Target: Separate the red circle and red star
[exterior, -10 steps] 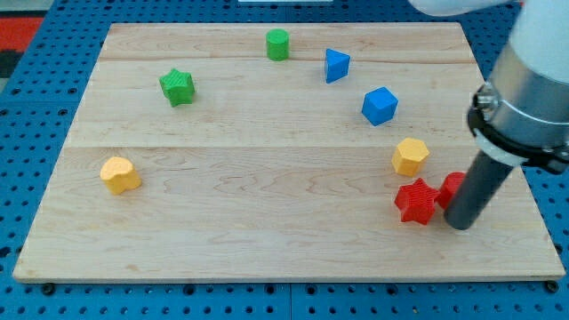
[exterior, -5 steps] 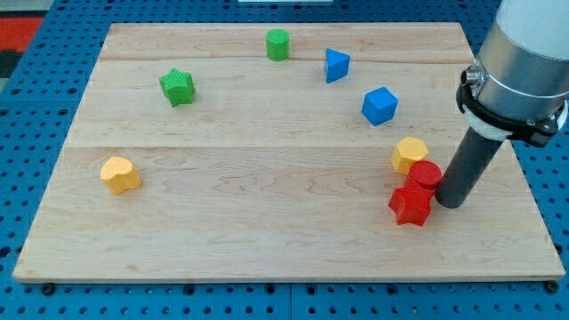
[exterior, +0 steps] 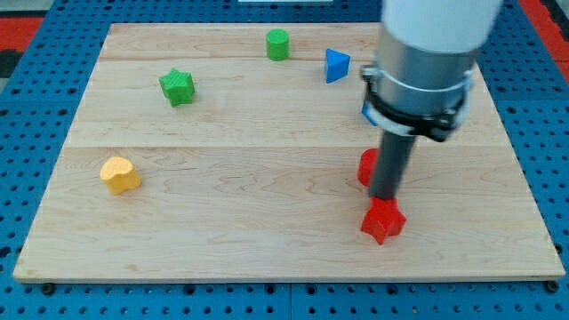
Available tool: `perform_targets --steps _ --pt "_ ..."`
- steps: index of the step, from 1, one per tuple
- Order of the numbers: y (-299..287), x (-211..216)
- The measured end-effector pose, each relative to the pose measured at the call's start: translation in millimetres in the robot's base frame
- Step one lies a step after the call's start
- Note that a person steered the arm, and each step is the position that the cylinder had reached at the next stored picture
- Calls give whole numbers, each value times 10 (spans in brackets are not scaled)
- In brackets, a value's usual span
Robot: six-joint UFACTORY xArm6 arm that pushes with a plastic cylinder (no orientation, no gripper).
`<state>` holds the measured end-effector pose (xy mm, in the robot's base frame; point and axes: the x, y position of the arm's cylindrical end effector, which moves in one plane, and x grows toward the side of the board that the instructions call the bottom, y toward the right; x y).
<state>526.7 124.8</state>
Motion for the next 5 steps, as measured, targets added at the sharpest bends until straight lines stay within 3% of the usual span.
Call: perform_targets --steps 1,5 --pt "366 68" --pt "-654 -436"
